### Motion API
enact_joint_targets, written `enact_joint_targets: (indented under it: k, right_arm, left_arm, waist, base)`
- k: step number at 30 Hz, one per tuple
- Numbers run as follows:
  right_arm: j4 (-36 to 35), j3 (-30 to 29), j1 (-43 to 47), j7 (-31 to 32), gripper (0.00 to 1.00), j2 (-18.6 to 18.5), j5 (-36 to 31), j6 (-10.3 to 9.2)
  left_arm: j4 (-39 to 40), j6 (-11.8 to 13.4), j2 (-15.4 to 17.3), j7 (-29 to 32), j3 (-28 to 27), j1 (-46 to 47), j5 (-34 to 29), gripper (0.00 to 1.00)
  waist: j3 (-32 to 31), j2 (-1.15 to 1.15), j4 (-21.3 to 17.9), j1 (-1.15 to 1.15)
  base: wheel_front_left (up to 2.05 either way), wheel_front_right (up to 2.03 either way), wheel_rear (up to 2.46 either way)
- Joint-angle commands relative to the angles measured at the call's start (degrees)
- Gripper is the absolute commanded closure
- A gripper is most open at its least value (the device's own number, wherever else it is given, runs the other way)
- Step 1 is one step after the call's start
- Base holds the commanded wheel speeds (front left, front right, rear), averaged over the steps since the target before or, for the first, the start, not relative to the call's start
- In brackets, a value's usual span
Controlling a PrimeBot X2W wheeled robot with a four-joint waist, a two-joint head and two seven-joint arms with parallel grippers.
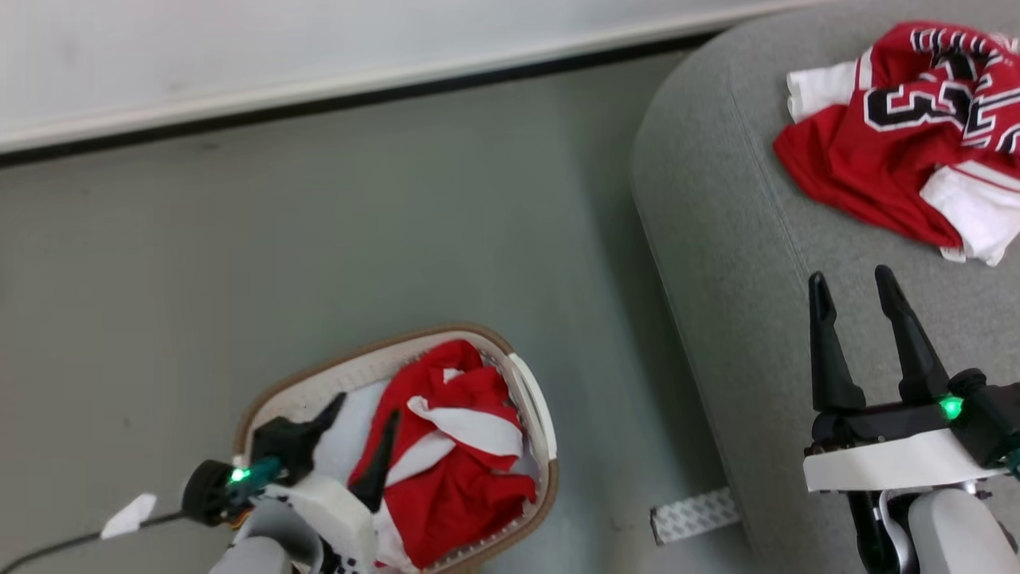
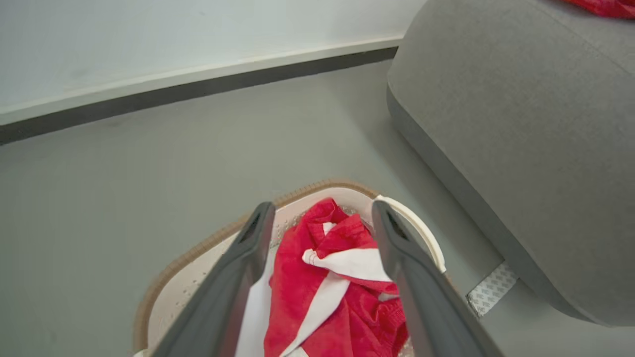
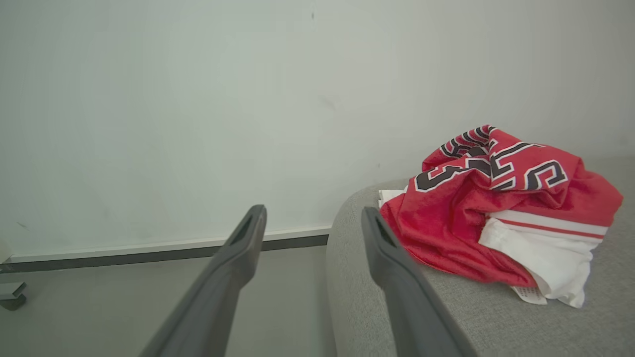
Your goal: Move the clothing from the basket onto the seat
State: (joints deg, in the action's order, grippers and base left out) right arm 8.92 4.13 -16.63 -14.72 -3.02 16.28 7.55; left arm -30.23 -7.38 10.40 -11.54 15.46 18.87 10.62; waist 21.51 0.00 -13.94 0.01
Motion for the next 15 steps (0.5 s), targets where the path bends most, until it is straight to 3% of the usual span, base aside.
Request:
enact_joint_targets:
  k: [1,15]
  right_arm:
    - [-0.82,-0.12,-1.25,-0.42,0.00,0.17,0.72,-0.13]
    - [-9.76,-0.20,-5.90,-0.49,0.00,0.17,4.08,-0.13]
  left_arm:
    - [-1.53,-0.12,1.30,0.64,1.75,1.68,0.18,0.00]
    - [-16.90,-0.04,7.37,7.46,18.31,14.81,8.25,0.00]
  waist:
    - [3.71,0.00,-1.95,-0.01]
    - [17.32,0.00,-3.82,-0.01]
  base:
    - [0.00,0.00,0.00]
    - [0.00,0.00,0.00]
